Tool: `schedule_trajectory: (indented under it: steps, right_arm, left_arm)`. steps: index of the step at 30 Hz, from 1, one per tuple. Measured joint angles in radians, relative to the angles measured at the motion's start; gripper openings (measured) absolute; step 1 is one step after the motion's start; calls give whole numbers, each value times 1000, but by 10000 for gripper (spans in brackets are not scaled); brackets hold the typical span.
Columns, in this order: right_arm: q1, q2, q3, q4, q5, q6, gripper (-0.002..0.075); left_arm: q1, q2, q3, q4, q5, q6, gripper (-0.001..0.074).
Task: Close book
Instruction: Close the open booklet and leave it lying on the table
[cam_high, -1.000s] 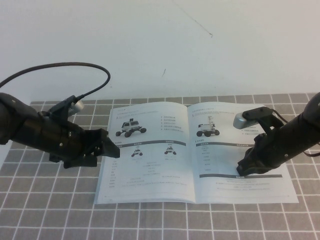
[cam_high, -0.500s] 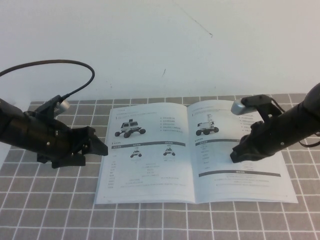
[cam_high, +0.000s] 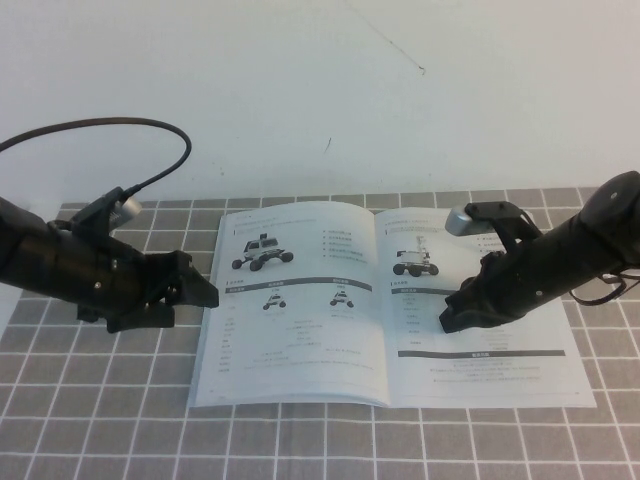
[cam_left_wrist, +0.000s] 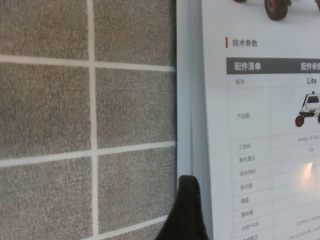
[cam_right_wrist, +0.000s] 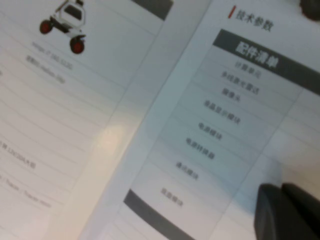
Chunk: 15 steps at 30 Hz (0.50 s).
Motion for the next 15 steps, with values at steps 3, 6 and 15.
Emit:
schedule_trajectory:
  steps: [3, 6, 15]
  right_arm:
    - [-2, 9, -6, -7, 8, 25, -3]
    - [-4, 16, -13, -10, 16, 49, -3]
    - [-6, 20, -19, -14, 26, 58, -3]
  left_arm:
    - [0, 0, 0, -8, 0, 2, 552]
    - [0, 0, 0, -12, 2, 4, 552]
    - [0, 102, -23, -68, 52, 27, 552]
